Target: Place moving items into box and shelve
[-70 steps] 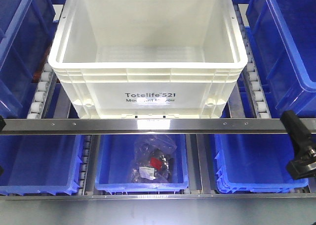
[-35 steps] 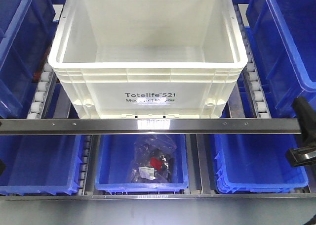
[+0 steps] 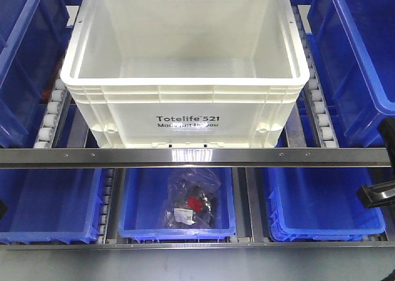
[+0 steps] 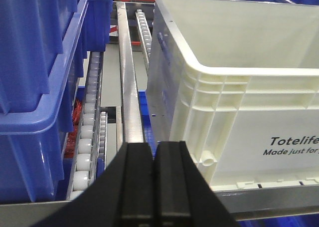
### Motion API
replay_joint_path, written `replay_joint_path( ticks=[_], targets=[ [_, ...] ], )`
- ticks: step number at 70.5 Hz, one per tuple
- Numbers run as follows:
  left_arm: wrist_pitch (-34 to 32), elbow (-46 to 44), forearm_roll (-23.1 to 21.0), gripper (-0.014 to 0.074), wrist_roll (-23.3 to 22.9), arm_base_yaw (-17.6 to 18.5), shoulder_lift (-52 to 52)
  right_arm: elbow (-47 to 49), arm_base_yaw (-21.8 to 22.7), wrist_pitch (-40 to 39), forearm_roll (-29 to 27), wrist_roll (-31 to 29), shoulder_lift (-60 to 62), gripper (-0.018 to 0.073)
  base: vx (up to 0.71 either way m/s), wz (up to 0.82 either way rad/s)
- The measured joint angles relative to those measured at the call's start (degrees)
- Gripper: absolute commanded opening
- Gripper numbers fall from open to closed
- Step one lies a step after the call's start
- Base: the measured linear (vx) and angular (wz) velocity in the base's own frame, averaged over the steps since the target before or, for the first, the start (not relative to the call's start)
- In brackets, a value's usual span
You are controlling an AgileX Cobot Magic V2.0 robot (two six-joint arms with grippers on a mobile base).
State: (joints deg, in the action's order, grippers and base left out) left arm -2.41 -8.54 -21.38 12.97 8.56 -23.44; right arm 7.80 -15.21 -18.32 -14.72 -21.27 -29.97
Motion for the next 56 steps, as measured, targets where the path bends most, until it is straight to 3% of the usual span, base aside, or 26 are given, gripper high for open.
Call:
replay_joint_path(
  ticks=[31,37,47,56],
  targets=[
    [-0.4,0.0,0.1,-0.0027,0.1,0.0,0.0,0.0,0.0,0.0,0.0,0.0,0.0,-0.0015,0.0,0.0],
    [-1.0,0.0,2.9,-0.0027,-0.9,0.0,0.0,0.0,0.0,0.0,0.0,0.0,0.0,-0.0015,0.0,0.0],
    [-1.1,0.0,10.1,-0.0027,-6.5,0.0,0.0,0.0,0.0,0.0,0.0,0.0,0.0,-0.0015,0.0,0.0],
    [-1.1,0.0,12.1,-0.0027,-8.4,0.0,0.0,0.0,0.0,0.0,0.0,0.0,0.0,-0.0015,0.0,0.0]
  ],
)
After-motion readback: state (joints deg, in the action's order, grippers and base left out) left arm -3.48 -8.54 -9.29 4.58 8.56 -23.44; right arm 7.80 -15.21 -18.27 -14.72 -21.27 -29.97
